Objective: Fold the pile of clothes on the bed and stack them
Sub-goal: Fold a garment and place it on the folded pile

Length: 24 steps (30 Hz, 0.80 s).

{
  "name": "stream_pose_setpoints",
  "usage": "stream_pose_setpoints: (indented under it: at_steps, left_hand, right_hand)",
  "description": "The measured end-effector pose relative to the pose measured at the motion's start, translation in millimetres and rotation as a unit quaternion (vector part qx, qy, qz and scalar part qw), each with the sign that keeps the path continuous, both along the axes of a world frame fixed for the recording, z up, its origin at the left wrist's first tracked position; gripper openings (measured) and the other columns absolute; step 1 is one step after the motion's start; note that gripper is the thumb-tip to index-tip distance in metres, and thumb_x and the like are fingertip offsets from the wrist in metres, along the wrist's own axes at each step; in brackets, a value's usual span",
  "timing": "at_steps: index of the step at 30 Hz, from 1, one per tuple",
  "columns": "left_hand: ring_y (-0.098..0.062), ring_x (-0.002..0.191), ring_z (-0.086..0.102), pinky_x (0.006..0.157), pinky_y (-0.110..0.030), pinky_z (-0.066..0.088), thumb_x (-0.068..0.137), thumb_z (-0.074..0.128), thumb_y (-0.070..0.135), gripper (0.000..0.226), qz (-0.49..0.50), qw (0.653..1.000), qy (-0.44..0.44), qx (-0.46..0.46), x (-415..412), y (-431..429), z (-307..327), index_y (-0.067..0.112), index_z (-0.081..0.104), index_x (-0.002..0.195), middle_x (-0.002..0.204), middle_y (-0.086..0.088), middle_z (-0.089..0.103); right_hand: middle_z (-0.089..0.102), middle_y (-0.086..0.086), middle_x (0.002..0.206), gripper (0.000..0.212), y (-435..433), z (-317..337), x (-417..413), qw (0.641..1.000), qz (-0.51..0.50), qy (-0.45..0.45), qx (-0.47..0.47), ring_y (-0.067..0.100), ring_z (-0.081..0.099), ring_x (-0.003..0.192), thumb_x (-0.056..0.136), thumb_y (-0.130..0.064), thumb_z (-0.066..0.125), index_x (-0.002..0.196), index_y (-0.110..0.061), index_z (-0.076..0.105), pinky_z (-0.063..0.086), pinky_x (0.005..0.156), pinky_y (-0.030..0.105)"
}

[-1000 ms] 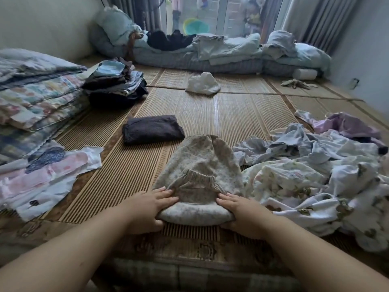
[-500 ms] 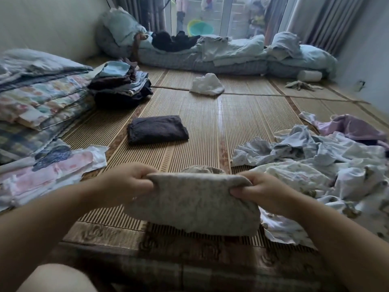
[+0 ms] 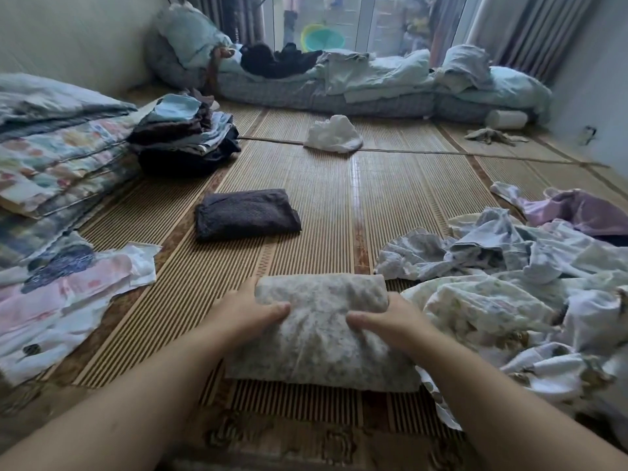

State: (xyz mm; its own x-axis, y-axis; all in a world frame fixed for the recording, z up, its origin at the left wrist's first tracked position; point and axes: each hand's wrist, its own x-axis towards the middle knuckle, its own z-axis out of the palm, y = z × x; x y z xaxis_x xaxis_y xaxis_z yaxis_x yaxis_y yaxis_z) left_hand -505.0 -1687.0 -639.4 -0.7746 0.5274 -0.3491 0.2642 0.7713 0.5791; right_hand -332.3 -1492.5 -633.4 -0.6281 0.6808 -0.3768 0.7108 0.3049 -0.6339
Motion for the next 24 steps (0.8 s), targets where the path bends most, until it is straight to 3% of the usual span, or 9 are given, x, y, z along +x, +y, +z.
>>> stream_pose_setpoints:
  at_steps: [3, 7, 9, 11, 13, 15, 17, 20, 24]
  left_hand:
    - [-0.024, 0.111, 0.057, 0.090, -0.039, 0.050, 0.051, 0.066, 0.074, 0.108, 0.031, 0.999, -0.006, 0.011, 2, -13, -5, 0.027, 0.033, 0.142, 0.131, -0.003, 0.054]
    - [-0.015, 0.098, 0.061, 0.087, -0.036, 0.051, 0.063, 0.074, 0.054, 0.079, 0.001, 0.999, -0.033, 0.036, 11, -9, -4, 0.029, 0.045, 0.133, 0.113, 0.007, 0.062]
    - [-0.009, 0.093, 0.058, 0.075, -0.030, 0.050, 0.065, 0.074, 0.042, 0.081, -0.003, 0.994, -0.072, 0.076, 14, -10, -2, 0.030, 0.039, 0.137, 0.107, 0.012, 0.058]
    - [-0.006, 0.091, 0.054, 0.066, -0.024, 0.044, 0.067, 0.074, 0.030, 0.089, -0.001, 0.983, -0.123, 0.139, 15, -15, 0, 0.031, 0.026, 0.142, 0.104, 0.015, 0.050]
    - [-0.010, 0.096, 0.056, 0.071, -0.026, 0.050, 0.066, 0.074, 0.025, 0.097, -0.015, 0.969, -0.154, 0.195, 13, -23, 1, 0.036, 0.015, 0.143, 0.111, 0.013, 0.049]
    - [-0.014, 0.099, 0.059, 0.072, -0.029, 0.054, 0.064, 0.076, 0.025, 0.101, -0.013, 0.954, -0.160, 0.255, 6, -28, 7, 0.040, 0.014, 0.142, 0.118, 0.007, 0.050]
    - [-0.010, 0.100, 0.059, 0.070, -0.025, 0.052, 0.062, 0.077, 0.027, 0.101, 0.014, 0.942, -0.122, 0.312, -14, -27, 20, 0.039, 0.019, 0.143, 0.124, 0.003, 0.051]
    - [0.004, 0.099, 0.056, 0.080, -0.017, 0.047, 0.060, 0.078, 0.031, 0.098, 0.049, 0.940, -0.006, 0.337, -63, -19, 48, 0.035, 0.027, 0.143, 0.123, 0.008, 0.053]
    - [-0.014, 0.113, 0.055, 0.096, -0.036, 0.044, 0.055, 0.072, 0.034, 0.095, 0.083, 0.928, 0.030, 0.362, -139, -6, 69, 0.035, 0.031, 0.141, 0.127, 0.004, 0.054]
  right_hand:
    - [0.067, -0.003, 0.086, 0.050, -5, -10, 1, 0.999, 0.007, -0.026, 0.027, 0.015, 0.063, 0.081, 0.064, -0.053, 0.078, 0.098, -0.019, 0.067, 0.048, 0.064, 0.025]
    - [0.063, -0.005, 0.072, 0.027, -17, -9, -6, 0.996, 0.022, -0.031, 0.075, 0.009, 0.055, 0.065, 0.072, -0.037, 0.073, 0.088, -0.016, 0.072, 0.037, 0.048, 0.022]
    - [0.063, -0.005, 0.072, 0.019, -18, -8, -6, 0.998, 0.004, 0.001, 0.061, 0.009, 0.056, 0.067, 0.074, -0.030, 0.068, 0.087, -0.017, 0.071, 0.043, 0.053, 0.024]
    - [0.067, -0.001, 0.078, 0.015, -20, -6, -4, 0.998, -0.021, 0.056, 0.024, 0.016, 0.062, 0.076, 0.076, -0.027, 0.064, 0.087, -0.018, 0.069, 0.053, 0.069, 0.034]
    - [0.070, 0.002, 0.086, 0.015, -22, -1, -5, 0.992, -0.037, 0.121, -0.021, 0.021, 0.065, 0.084, 0.080, -0.023, 0.061, 0.093, -0.018, 0.065, 0.055, 0.079, 0.045]
    - [0.070, 0.003, 0.092, 0.016, -22, 9, -14, 0.982, -0.036, 0.180, -0.049, 0.022, 0.066, 0.087, 0.086, -0.024, 0.060, 0.100, -0.018, 0.063, 0.056, 0.079, 0.048]
    - [0.068, 0.003, 0.096, 0.020, -19, 27, -36, 0.973, -0.021, 0.221, -0.059, 0.021, 0.066, 0.088, 0.089, -0.029, 0.059, 0.106, -0.018, 0.060, 0.057, 0.076, 0.044]
    - [0.066, 0.002, 0.102, 0.027, -8, 56, -87, 0.962, 0.003, 0.264, -0.066, 0.020, 0.065, 0.092, 0.091, -0.035, 0.057, 0.113, -0.020, 0.057, 0.057, 0.074, 0.039]
    - [0.065, -0.001, 0.102, 0.026, 11, 76, -179, 0.957, 0.031, 0.282, -0.057, 0.019, 0.063, 0.092, 0.092, -0.039, 0.054, 0.110, -0.022, 0.058, 0.054, 0.074, 0.037]
